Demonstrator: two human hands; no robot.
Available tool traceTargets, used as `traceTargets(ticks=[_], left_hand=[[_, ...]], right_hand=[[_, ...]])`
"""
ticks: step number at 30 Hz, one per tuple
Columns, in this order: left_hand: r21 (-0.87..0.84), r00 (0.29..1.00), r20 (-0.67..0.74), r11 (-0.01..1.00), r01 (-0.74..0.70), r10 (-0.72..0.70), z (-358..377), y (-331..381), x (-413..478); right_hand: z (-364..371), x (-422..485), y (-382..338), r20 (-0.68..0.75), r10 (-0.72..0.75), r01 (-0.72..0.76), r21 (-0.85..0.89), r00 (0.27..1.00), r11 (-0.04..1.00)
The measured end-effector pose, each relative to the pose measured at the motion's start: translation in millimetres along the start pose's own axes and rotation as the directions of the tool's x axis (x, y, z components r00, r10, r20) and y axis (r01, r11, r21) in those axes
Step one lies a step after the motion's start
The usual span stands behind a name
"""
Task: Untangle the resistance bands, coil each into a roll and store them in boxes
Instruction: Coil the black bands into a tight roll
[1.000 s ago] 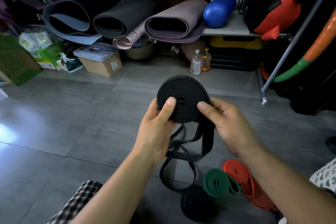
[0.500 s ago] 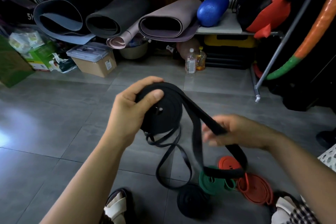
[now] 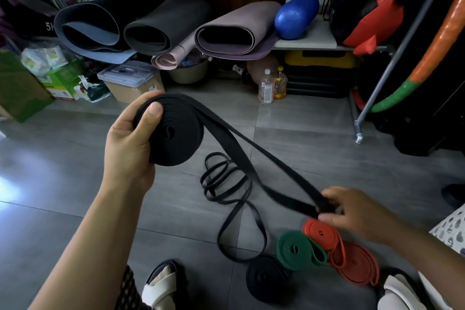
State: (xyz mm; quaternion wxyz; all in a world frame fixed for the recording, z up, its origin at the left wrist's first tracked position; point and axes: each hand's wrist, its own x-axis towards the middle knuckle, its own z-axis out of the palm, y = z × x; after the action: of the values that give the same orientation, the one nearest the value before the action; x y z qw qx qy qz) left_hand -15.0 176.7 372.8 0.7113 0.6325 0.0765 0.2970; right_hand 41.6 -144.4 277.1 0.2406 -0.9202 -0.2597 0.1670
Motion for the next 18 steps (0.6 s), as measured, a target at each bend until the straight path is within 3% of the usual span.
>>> traceTargets(ticks=[2,4,6,9,12,14,15,16,18], left_hand=[[0.032,0.998,-0.049,0.999,0.029,-0.028,-6.9,-4.1,1.4],[0.089,0.997,-0.062,0.995,0.048,-0.043,-7.5,-9.2,-0.4],[0.151,0.999,-0.037,0.988,0.043,-0.038,-2.7,-13.1,-4.4],[0.200,1.000,0.005,0.980,0.010,-0.011,8.6,-12.2,-10.1],[0.262,0.999,0.039,0.964,-0.038,0.029,13.1,-10.5,-13.0],[0.430,0.976,0.171,0.881,-0.194,0.132,16.0,-11.3,-15.7],[0.504,0.949,0.273,0.816,-0.283,0.161,19.4,-12.0,-18.4],[0.544,0.912,0.375,0.757,-0.363,0.168,23.7,-14.4,-21.8],[0.559,0.837,0.532,0.690,-0.459,0.126,34.4,-20.1,-29.9]], right_hand=[[-12.9,-3.0,2.0,-0.247,0.135,-0.136,0.014,0.960,0.991],[-29.2,-6.4,4.2,-0.510,0.188,-0.210,0.016,0.839,0.978],[-38.9,-7.5,9.1,-0.575,0.240,-0.320,-0.040,0.782,0.947],[-36.5,-5.1,15.4,-0.392,0.376,-0.454,-0.125,0.840,0.882],[-22.1,-8.8,18.4,0.030,0.478,-0.463,-0.205,0.878,0.862],[-13.9,-12.8,16.8,0.347,0.465,-0.368,-0.311,0.814,0.876],[-10.4,-13.3,14.8,0.433,0.442,-0.330,-0.312,0.785,0.891],[-10.6,-12.5,8.9,0.454,0.379,-0.296,-0.246,0.806,0.923],[-17.5,-6.2,-14.5,0.295,0.160,-0.192,0.085,0.942,0.978]])
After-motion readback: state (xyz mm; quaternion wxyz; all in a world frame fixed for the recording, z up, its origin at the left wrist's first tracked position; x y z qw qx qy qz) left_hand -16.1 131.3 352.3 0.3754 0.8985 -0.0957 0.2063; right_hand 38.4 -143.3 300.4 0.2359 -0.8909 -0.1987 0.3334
